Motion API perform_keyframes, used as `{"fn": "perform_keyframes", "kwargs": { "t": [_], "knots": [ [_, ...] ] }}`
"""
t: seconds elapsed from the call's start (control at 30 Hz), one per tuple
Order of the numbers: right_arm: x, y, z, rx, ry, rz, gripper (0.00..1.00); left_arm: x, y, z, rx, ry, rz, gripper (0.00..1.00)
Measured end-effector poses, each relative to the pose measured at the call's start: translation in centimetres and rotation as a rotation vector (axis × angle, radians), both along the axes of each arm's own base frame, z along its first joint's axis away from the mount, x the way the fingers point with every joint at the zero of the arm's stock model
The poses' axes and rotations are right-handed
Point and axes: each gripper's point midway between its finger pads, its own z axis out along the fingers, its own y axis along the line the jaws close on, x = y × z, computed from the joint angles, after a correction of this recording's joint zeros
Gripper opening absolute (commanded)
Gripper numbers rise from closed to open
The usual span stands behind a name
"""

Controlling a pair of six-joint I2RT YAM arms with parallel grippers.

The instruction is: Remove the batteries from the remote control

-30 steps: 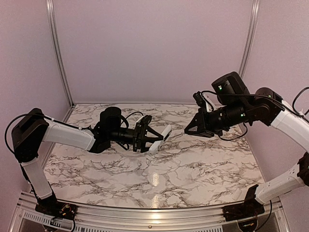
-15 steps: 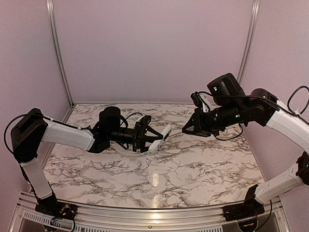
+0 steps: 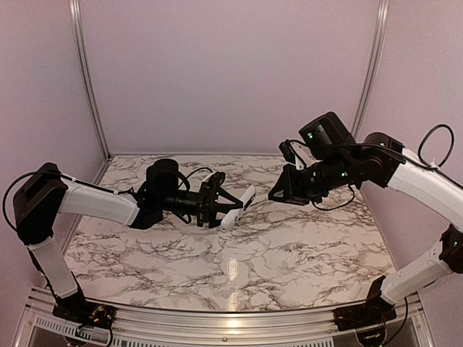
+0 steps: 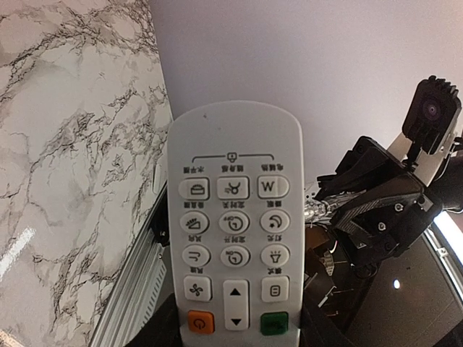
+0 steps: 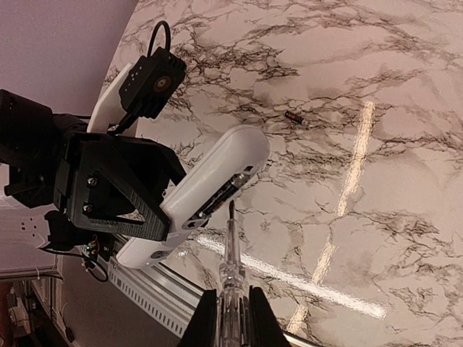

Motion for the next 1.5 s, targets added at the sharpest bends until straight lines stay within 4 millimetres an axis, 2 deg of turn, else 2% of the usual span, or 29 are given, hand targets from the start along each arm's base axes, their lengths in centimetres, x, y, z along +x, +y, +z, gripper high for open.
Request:
{"fn": "perform_keyframes", "kwargs": {
  "t": [0.47,0.7,1.03,1.5],
  "knots": [
    [0.2,0.2,1.2,0.023,-0.024,0.003,0.0,0.0,0.1,-0.6,0.016,-0.004,0.002,0.0],
    [0.3,0.5,1.4,0.037,-0.03,0.006,0.0,-0.2,0.2,0.3,0.003,-0.004,0.003,0.0],
    [0.7,1.3,0.7,0.032,-0.017,0.014,0.0,-0.2,0.3,0.6,-0.003,0.037,0.012,0.0],
    [1.0,1.7,0.8,0.03,-0.013,0.018,0.0,0.2,0.5,0.7,-0.008,0.045,0.028,0.0]
  ]
}}
